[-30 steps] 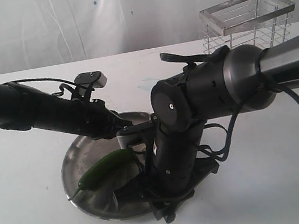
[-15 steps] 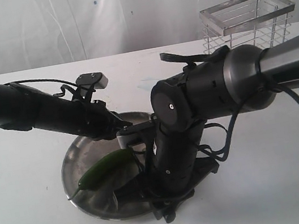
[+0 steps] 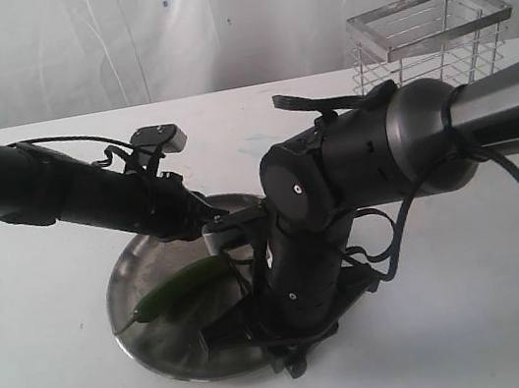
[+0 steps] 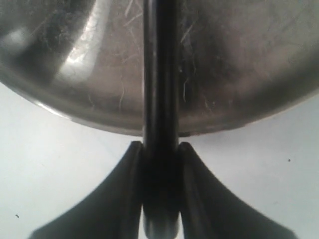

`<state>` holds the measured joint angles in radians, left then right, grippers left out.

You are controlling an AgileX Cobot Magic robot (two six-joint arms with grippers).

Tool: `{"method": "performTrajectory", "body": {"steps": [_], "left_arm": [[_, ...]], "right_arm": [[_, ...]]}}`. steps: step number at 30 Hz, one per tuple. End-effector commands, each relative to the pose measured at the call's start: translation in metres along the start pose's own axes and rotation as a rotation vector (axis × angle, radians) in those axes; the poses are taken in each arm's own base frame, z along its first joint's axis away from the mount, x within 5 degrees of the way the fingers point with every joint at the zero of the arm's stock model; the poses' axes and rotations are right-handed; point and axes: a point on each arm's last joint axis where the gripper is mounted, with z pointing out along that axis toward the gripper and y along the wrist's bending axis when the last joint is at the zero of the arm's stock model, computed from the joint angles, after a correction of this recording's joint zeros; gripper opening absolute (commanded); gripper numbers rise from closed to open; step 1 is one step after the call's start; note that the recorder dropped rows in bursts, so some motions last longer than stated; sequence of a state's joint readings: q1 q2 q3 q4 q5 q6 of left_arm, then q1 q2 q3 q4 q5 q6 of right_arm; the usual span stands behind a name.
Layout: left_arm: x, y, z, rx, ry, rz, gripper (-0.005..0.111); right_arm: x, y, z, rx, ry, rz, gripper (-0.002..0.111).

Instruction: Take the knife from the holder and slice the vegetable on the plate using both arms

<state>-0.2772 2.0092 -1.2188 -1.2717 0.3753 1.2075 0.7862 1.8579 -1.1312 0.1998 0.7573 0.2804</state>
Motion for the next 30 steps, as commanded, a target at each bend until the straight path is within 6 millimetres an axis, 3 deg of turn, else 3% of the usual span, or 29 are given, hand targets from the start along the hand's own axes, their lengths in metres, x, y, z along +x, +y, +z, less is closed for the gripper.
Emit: {"method": "performTrajectory", "body": {"steps": [1, 8, 30], "left_arm": [[0.005, 0.000, 0.002, 0.016, 0.018, 0.000, 0.000], [-0.017, -0.015, -0.004, 0.165, -0.015, 0.035, 0.000], [-0.011, -0.005, -0.006, 0.100, 0.030, 0.069, 0.000]], "right_arm": [[-0.002, -0.001, 0.001, 0.005, -0.026, 0.002, 0.000], [-0.008, 0.000, 0.000, -0.014, -0.088, 0.001, 0.000], [0.000, -0.001, 0.001, 0.006, -0.007, 0.029, 0.000]]}}
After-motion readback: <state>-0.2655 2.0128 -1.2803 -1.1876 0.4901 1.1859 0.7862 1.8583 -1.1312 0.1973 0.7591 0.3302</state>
